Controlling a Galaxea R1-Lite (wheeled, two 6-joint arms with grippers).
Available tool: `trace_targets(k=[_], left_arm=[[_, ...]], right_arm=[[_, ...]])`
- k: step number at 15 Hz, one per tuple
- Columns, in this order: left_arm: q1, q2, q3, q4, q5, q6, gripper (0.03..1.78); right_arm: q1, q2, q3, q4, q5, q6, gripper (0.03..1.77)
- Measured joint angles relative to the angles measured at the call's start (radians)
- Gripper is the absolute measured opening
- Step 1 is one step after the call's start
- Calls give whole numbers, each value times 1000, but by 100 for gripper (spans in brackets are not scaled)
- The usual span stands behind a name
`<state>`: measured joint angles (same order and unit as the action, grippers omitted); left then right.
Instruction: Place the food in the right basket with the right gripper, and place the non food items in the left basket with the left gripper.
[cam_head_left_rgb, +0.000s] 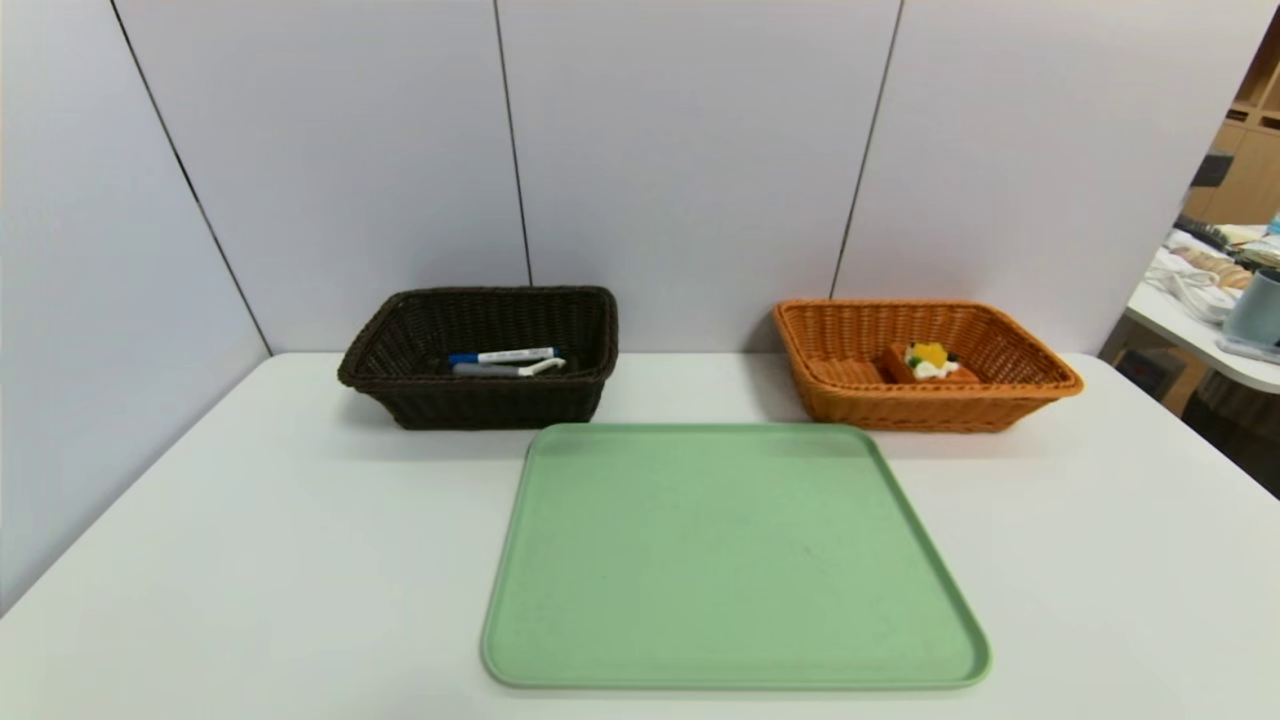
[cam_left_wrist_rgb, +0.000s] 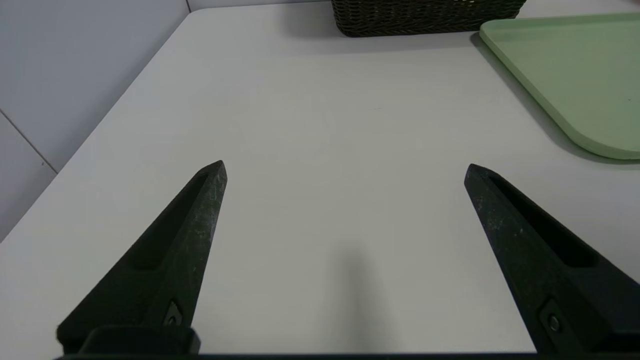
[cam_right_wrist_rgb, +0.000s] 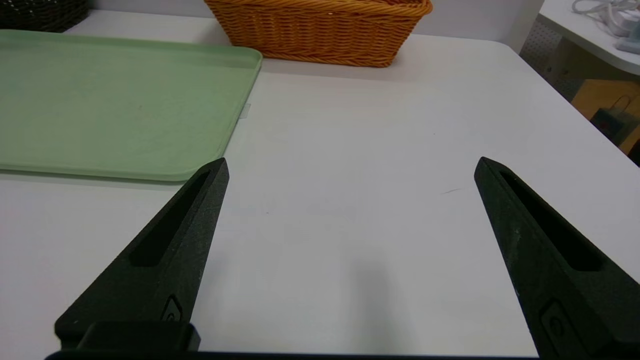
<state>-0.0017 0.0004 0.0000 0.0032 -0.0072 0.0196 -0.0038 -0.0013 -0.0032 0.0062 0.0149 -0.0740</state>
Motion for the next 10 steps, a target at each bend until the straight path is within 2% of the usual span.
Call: trace_targets(k=[10], left_arm=[[0,0,0,0,0,0,169]], right_arm=[[0,0,0,1,12,-9,169]])
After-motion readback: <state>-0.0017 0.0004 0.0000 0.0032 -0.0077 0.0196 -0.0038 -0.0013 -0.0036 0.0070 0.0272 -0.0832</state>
